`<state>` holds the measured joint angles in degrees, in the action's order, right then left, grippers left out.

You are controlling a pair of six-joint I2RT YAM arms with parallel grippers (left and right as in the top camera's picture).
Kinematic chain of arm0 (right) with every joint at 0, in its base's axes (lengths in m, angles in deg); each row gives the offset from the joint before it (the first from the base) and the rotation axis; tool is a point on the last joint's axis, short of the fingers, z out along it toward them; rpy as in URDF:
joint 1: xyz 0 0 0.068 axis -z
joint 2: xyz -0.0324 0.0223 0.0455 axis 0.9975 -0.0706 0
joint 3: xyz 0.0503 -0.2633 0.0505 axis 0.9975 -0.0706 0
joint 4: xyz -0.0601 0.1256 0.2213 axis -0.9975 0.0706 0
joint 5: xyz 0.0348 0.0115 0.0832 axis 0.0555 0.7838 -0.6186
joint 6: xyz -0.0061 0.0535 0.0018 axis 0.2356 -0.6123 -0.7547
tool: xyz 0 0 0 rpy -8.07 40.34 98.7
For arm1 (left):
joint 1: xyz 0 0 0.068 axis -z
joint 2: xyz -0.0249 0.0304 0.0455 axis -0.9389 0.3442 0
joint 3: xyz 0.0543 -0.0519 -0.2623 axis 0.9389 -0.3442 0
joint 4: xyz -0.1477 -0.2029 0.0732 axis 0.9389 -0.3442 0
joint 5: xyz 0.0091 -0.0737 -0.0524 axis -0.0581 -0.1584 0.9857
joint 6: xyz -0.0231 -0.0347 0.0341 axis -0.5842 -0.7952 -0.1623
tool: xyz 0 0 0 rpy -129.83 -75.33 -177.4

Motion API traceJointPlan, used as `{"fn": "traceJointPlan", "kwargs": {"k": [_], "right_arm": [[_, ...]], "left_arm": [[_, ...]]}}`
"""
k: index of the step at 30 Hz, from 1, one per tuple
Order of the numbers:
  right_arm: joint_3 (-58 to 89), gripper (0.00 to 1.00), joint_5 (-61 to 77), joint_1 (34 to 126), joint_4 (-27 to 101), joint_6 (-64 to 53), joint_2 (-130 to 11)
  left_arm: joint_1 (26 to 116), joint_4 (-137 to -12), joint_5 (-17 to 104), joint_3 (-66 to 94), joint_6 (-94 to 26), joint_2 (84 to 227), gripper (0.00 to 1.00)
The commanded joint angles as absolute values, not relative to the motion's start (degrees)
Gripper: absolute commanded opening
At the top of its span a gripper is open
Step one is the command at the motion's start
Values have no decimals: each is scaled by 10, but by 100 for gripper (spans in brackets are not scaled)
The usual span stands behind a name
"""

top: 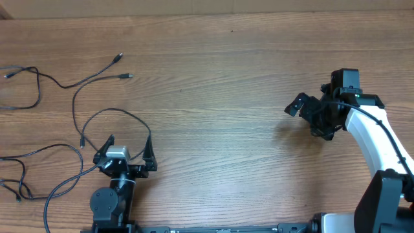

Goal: Untangle cables

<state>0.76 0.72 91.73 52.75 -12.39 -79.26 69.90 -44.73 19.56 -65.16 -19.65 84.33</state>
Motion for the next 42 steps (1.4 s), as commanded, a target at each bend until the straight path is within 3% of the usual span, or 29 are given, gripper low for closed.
{"fn": "traceJointPlan", "kwargs": {"k": [1,11,22,42], "right_arm": [[6,100,11,915,525,-126,-790],[6,100,11,914,522,-126,-784],[5,100,11,914,384,-126,-680],[-294,100,11,914,188,-126,-79]], "left_arm": [[701,-446,195,-656,-200,837,100],[701,-446,195,-656,-200,837,99],[701,-446,195,-656,-200,837,99],[701,-446,195,-656,-201,837,99]]}}
